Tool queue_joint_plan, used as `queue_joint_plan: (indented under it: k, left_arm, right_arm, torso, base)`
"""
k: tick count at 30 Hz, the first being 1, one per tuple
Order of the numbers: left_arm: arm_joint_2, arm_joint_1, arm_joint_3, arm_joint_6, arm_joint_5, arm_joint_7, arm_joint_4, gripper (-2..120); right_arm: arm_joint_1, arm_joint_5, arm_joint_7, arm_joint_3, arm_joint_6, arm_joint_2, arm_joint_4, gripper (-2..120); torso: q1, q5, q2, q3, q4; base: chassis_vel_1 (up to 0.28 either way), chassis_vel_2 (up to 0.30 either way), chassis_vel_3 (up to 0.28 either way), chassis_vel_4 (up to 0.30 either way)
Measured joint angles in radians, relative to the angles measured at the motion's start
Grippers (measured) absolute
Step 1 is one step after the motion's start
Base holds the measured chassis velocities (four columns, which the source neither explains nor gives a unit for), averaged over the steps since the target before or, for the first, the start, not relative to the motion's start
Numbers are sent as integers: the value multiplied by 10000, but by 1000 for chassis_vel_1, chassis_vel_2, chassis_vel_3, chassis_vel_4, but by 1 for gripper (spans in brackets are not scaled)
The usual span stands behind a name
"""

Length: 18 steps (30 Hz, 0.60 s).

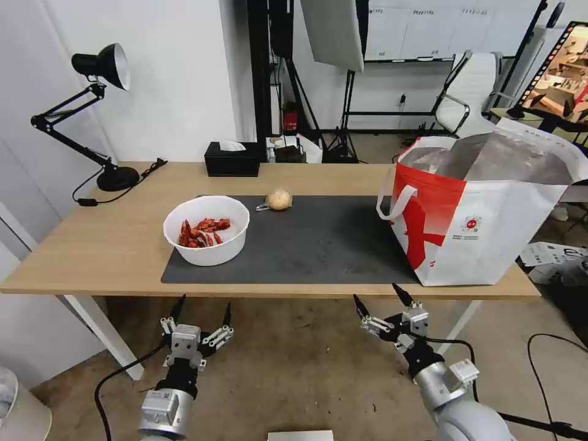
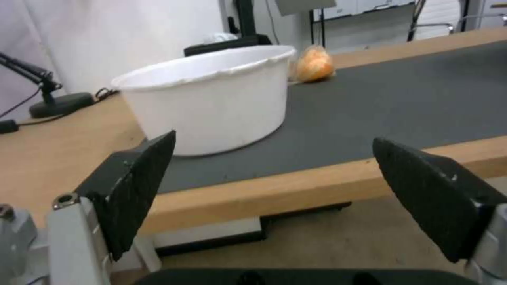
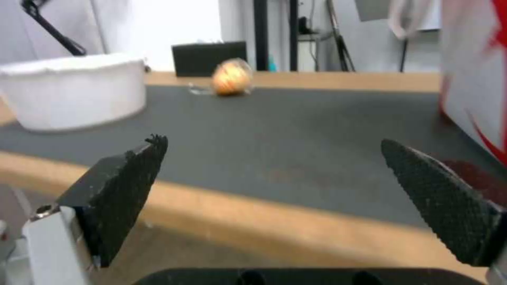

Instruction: Pick up the trash from the table and place it into the takeout bag.

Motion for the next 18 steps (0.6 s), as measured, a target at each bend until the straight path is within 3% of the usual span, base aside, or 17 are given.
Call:
queue_joint_plan:
  k: [7,10,11,14,16,18]
  left_arm:
    - [41,-72,44,27,-53,9,-26,100]
    - [-37,-65,29,43,-55,10,-44,100]
    - [-37,-65,29,43,-55,10,-44,100]
    - [-69,-20,-48,46,-59,8,-17,100]
    - [-71,-9,-79,46,-66,5,-10,100]
    - [-68,10,-161,49,-117,-3,31,100]
  right_arm:
    - [2945,1319,280,-1608,-886,-740,-521,100]
    - [5441,2116,625,-3306,-1040,-802,-1538,100]
    - [5441,2116,625,-3306,-1040,-802,-1538,100]
    - [7645,2804,949,-4847,-1135,-349,-2894,100]
    - [8219,2953,1015,-5172,-1152,-180,-3290,100]
    - [9703,3261,1123,-5994,-1178,453,-4480,100]
  torso:
    - [1,0,0,1,1]
    - [2,0,-1,2,7]
    - [2,0,-1,2,7]
    - [2,1,-1,2,1]
    - [2,-1,-1,3,5]
    - [3,-4,-1,2,1]
  base:
    - [0,0,0,0]
    - [0,0,0,0]
    - [0,0,0,0]
    - [0,0,0,0]
    - [0,0,0,0]
    - [0,0,0,0]
